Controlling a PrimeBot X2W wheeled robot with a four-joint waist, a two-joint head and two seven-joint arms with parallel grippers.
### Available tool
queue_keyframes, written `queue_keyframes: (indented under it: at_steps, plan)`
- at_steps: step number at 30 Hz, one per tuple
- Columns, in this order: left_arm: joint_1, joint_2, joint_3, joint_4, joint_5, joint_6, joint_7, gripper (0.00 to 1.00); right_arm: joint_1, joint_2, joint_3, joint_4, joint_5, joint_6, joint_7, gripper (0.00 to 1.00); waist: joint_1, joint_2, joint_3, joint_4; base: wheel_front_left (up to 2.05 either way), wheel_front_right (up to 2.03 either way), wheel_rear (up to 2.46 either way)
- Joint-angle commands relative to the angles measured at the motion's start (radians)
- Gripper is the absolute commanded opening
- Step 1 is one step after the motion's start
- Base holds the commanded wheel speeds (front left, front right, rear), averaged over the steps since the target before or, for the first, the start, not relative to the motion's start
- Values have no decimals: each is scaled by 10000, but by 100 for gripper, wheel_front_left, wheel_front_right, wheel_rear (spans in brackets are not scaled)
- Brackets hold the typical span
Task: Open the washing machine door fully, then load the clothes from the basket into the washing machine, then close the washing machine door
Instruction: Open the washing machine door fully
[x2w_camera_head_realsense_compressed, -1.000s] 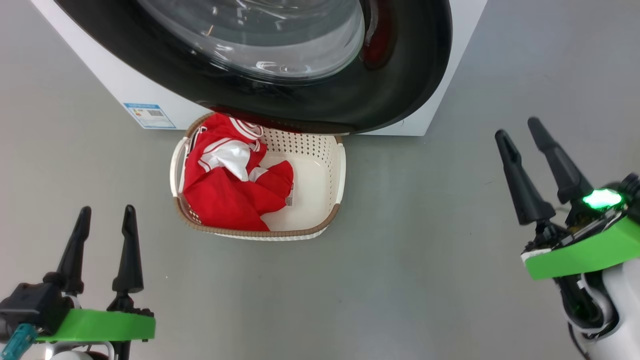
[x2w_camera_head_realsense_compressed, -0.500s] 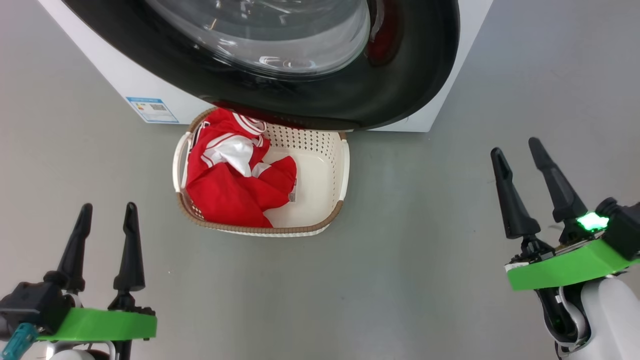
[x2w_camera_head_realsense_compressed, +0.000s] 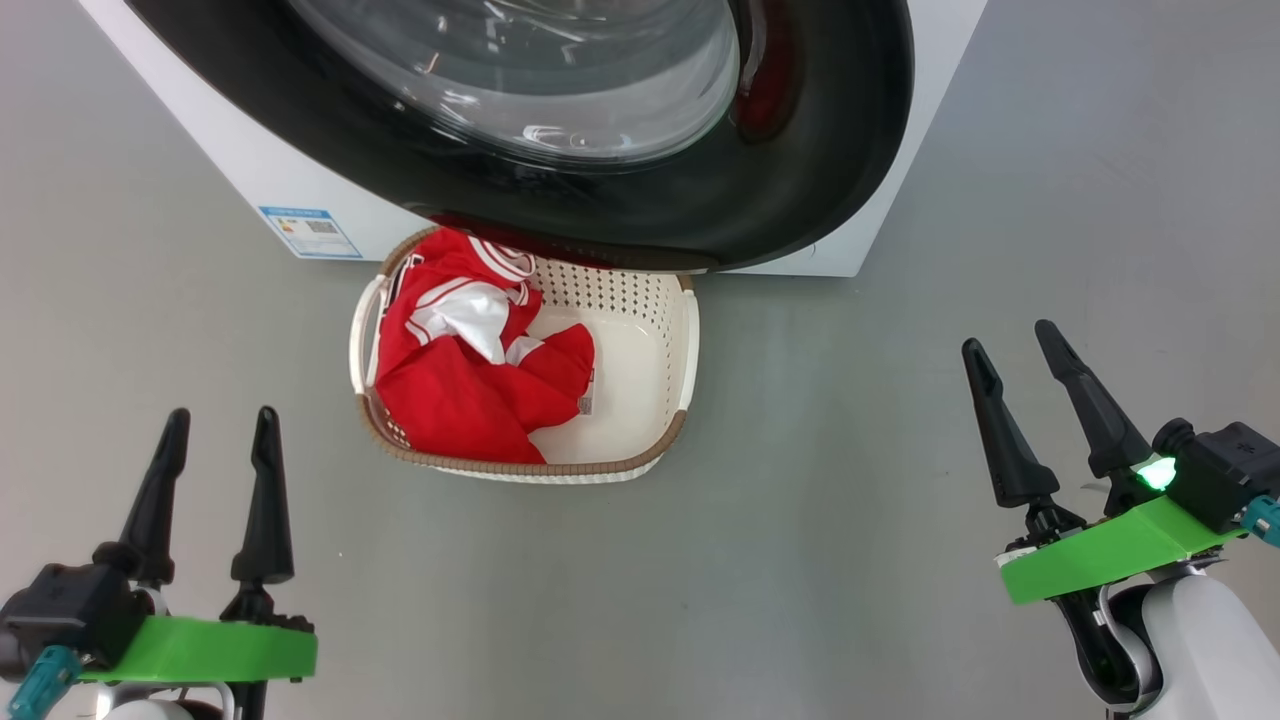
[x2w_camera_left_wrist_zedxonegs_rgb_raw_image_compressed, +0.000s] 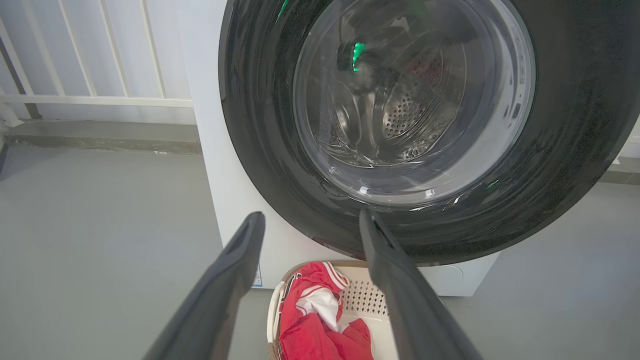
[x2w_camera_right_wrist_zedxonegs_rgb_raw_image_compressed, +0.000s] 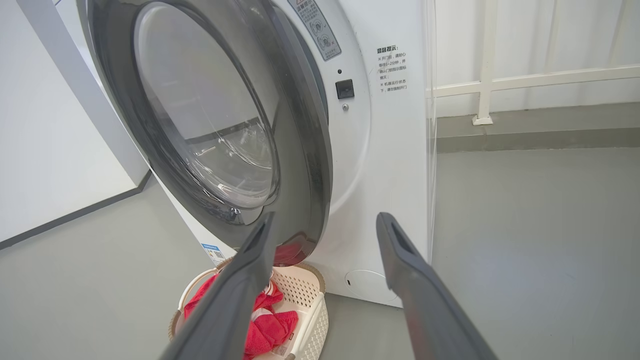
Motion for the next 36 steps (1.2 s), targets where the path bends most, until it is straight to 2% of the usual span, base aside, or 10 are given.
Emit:
queue_keyframes:
  at_steps: [1, 35, 36]
  plan:
    - [-55, 244, 311, -189, 48, -31, -80, 100, 119, 6, 252, -202, 3, 16, -45, 100, 0, 0, -18, -7, 0, 0, 0]
    - [56, 176, 282, -112, 105, -31, -80, 100, 17, -146, 372, -263, 70, 16, -45, 100, 0, 0, -241, -48, 0, 0, 0]
    - [56, 175, 284, -116, 105, -31, -80, 100, -8, -163, 372, -273, 89, 16, -45, 97, 0, 0, -238, -51, 0, 0, 0]
